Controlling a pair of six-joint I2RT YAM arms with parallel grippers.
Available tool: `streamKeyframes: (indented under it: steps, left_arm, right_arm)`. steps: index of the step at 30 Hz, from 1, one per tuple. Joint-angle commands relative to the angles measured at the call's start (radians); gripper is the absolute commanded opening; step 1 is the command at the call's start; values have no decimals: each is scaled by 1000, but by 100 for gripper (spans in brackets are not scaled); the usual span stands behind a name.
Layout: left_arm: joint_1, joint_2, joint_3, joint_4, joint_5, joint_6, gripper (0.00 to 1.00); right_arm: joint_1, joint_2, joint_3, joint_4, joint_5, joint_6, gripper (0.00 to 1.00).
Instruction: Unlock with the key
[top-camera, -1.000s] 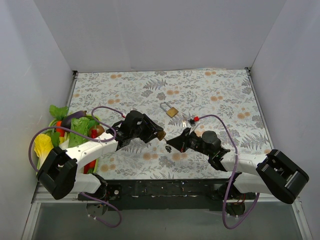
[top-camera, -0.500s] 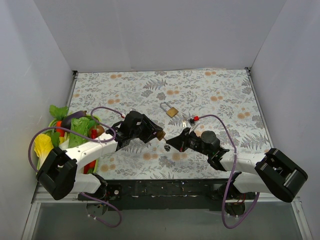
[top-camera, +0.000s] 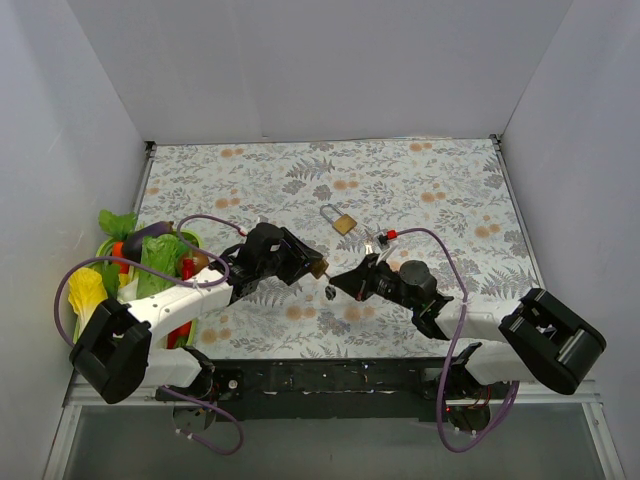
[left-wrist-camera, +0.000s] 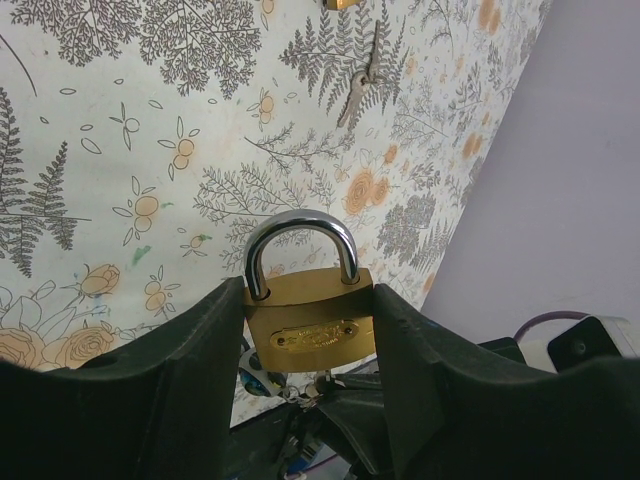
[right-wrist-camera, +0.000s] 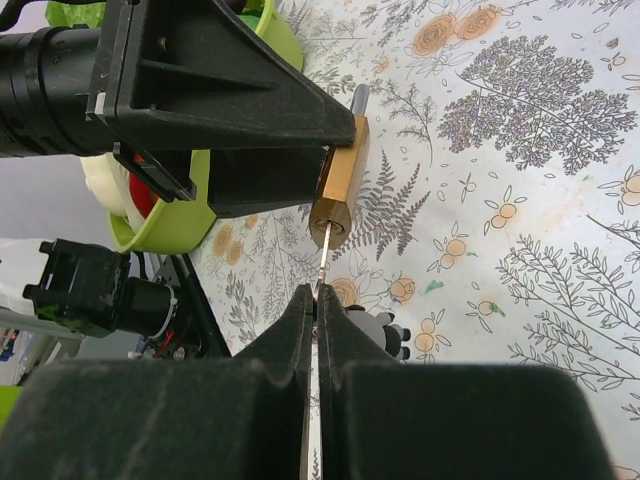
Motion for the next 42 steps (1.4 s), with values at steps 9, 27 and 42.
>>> streamKeyframes:
  steps: [9,27,42]
  left_arm:
    - [-8,-48,-23,104,52,-329,0]
    - [-59,-35,-29,183,15,-357,0]
    - [-111,-11,-32,207,-15,-417,0]
  right_arm:
    - [1,23,57,90,34,6,1]
    - [-2,9,68,56,97,-5,1]
    - [3,5,54,67,146,-19,1]
